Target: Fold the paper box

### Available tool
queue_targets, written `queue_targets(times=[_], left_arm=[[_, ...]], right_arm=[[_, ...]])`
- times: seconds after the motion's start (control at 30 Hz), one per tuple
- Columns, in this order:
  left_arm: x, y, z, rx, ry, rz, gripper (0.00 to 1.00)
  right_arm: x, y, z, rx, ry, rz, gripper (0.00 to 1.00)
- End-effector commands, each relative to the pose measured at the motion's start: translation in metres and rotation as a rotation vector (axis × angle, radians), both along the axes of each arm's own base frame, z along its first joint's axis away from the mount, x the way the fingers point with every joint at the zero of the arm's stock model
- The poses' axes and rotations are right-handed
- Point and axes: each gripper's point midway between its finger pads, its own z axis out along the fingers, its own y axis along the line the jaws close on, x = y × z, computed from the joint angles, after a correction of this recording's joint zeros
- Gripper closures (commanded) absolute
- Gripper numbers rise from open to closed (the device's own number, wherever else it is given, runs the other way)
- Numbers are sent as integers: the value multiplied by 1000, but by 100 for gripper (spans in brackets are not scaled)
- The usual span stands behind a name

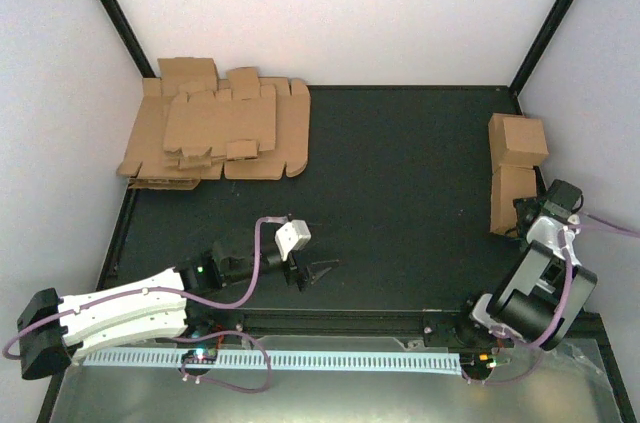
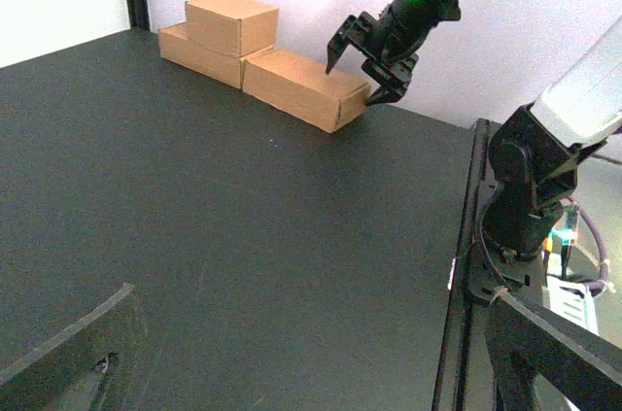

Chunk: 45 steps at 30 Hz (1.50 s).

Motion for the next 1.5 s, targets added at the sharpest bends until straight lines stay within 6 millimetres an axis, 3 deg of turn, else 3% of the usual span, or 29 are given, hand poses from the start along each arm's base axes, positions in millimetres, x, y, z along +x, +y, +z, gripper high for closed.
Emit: queue_targets(times=[0.0, 0.33, 0.5, 0.57, 0.83, 1.0, 1.1, 1.2, 1.33, 1.47], left_arm=[[-1, 0, 0, -1, -2, -12, 1], [0, -2, -3, 7, 9, -9, 1], [0, -2, -3, 8, 11, -9, 1], [1, -2, -4, 11, 15, -8, 1], [4, -1, -7, 26, 35, 12, 1], [12, 3, -7, 47, 53, 65, 1], [21, 10, -7, 57, 69, 122, 1], [33, 20, -3, 66, 68, 196, 1], [52, 39, 8, 65, 47, 311, 1], [76, 67, 17, 78, 56, 452, 1]], right_arm=[[12, -14, 11, -48, -32, -4, 18], [23, -25, 19, -80, -43, 5, 14], [19, -26, 20, -79, -15, 0, 4], [14, -27, 25, -95, -7, -13, 0], [-2, -25, 49, -162, -3, -18, 1], [-7, -21, 79, -257, -48, 13, 0], [4, -8, 102, -359, -91, 93, 1], [31, 17, 127, -476, -163, 242, 1], [64, 63, 162, -647, -229, 439, 1], [89, 121, 178, -718, -340, 682, 1]])
